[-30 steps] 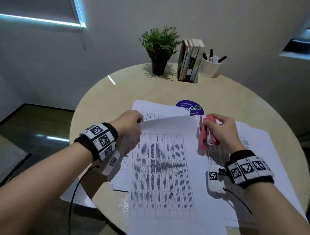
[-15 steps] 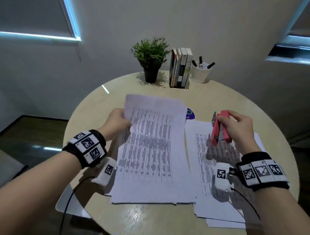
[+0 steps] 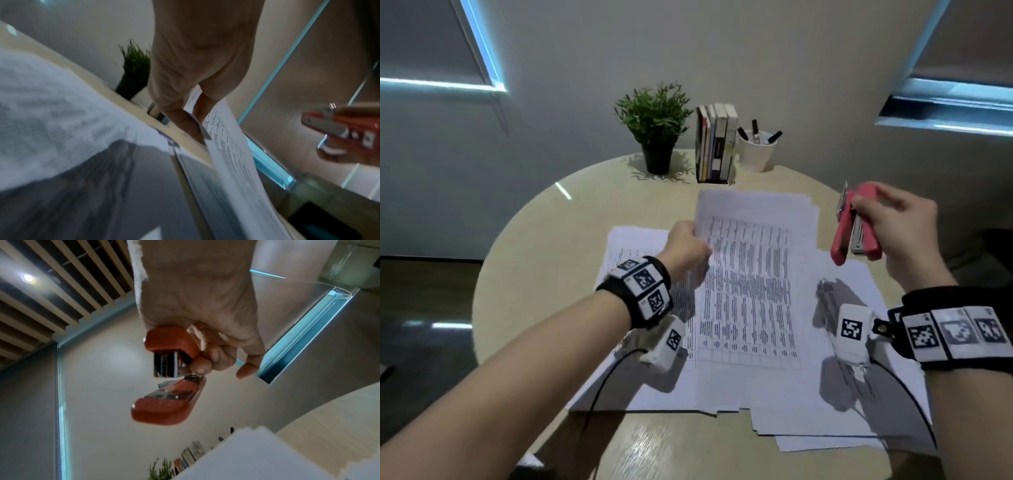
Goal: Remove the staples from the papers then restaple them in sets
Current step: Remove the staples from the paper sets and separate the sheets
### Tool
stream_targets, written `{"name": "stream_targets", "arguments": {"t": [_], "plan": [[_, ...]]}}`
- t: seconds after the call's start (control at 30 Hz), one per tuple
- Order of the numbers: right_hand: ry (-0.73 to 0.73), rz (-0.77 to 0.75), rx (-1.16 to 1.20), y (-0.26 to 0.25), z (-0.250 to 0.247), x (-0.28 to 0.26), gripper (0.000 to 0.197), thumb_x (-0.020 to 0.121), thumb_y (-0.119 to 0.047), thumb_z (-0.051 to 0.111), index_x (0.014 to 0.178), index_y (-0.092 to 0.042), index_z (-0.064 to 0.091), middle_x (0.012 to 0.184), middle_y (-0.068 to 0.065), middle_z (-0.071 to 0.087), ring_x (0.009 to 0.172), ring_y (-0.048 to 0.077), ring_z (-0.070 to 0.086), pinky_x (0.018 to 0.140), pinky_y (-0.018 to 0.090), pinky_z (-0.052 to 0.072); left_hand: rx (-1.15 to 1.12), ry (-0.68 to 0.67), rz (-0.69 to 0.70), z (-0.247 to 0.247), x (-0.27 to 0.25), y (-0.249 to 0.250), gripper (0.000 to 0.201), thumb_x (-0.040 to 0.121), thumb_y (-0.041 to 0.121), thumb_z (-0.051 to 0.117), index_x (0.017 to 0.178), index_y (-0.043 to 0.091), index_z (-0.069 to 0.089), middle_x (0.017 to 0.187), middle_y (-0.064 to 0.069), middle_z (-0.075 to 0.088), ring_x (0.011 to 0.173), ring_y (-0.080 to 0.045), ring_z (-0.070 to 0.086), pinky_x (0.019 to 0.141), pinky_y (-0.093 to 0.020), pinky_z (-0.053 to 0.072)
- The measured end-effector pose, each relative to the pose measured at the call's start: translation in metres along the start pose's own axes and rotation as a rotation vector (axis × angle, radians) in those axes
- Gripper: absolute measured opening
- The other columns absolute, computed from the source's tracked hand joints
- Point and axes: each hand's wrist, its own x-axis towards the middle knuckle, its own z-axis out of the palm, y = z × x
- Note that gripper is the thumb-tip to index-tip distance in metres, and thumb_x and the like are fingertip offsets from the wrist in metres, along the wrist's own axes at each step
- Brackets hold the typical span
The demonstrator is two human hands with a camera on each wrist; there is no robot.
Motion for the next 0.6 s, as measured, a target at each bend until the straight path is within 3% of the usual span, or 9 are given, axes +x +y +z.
{"name": "stream_targets", "arguments": {"t": [0.07,0.13,0.2,0.27,0.37,0.47,0.53,0.6], "plan": [[-0.016,0.001,-0.024,0.006,0.000,-0.001,0.040,0.080,-0.016,0.075,0.119,-0.011,0.069,0.108,0.012,0.071,0.077,0.020,0.074,0.063,0.033,0.060,0.040,-0.046,-0.022,0.030,0.004,-0.009,0.017,0.084,-0.009,0.055,0.084,0.007,0.057,0.078,-0.008,0.057,0.065,-0.023,0.059,0.052,-0.031,0.053],[-0.030,0.001,-0.042,0.012,0.001,-0.005,0.032,0.082,-0.013,0.074,0.114,-0.009,0.070,0.101,0.008,0.071,0.069,0.010,0.073,0.061,0.024,0.058,0.140,-0.131,-0.030,0.047,0.008,-0.018,0.009,0.081,-0.002,0.062,0.090,0.000,0.060,0.084,-0.012,0.061,0.076,-0.028,0.062,0.067,-0.038,0.057],[-0.045,0.020,-0.053,0.020,0.005,-0.009,0.024,0.082,-0.014,0.074,0.106,-0.017,0.072,0.100,0.009,0.072,0.075,0.019,0.074,0.070,0.031,0.059,0.274,-0.201,0.004,0.051,0.010,-0.022,0.025,0.079,0.009,0.071,0.099,-0.003,0.060,0.096,-0.018,0.064,0.091,-0.032,0.064,0.078,-0.039,0.052],[-0.072,0.035,-0.073,0.026,0.011,-0.015,0.020,0.084,-0.011,0.073,0.098,-0.025,0.071,0.102,0.008,0.071,0.079,0.025,0.073,0.079,0.039,0.059,0.386,-0.180,0.075,0.040,0.014,-0.022,0.043,0.083,0.012,0.071,0.119,-0.003,0.053,0.117,-0.021,0.060,0.109,-0.033,0.059,0.090,-0.039,0.048],[-0.119,0.100,-0.110,0.040,0.028,-0.023,0.028,0.086,-0.008,0.070,0.111,-0.021,0.067,0.100,0.000,0.067,0.079,0.026,0.067,0.080,0.042,0.054,0.601,-0.020,0.165,-0.003,0.025,-0.027,0.057,0.089,0.017,0.063,0.139,0.005,0.039,0.139,-0.013,0.046,0.126,-0.029,0.046,0.104,-0.042,0.040],[-0.177,0.164,-0.157,0.054,0.047,-0.030,0.032,0.086,-0.006,0.070,0.116,-0.013,0.068,0.104,0.004,0.065,0.084,0.023,0.064,0.077,0.033,0.051,0.906,0.140,0.146,-0.059,0.039,-0.043,0.056,0.090,0.026,0.058,0.140,0.010,0.039,0.141,-0.010,0.046,0.128,-0.029,0.044,0.105,-0.046,0.037],[-0.232,0.207,-0.224,0.065,0.059,-0.031,0.032,0.085,-0.007,0.071,0.118,-0.008,0.069,0.105,0.007,0.068,0.081,0.021,0.064,0.071,0.025,0.048,1.030,0.133,0.073,-0.088,0.042,-0.055,0.064,0.086,0.034,0.066,0.139,0.010,0.040,0.139,-0.008,0.049,0.126,-0.029,0.046,0.103,-0.046,0.037],[-0.286,0.268,-0.275,0.073,0.068,-0.034,0.028,0.086,-0.007,0.070,0.114,-0.007,0.070,0.096,0.007,0.070,0.068,0.015,0.062,0.057,0.019,0.047,1.068,0.072,0.016,-0.107,0.044,-0.065,0.076,0.077,0.043,0.076,0.137,0.011,0.043,0.137,-0.007,0.051,0.125,-0.029,0.047,0.102,-0.046,0.036]]}}
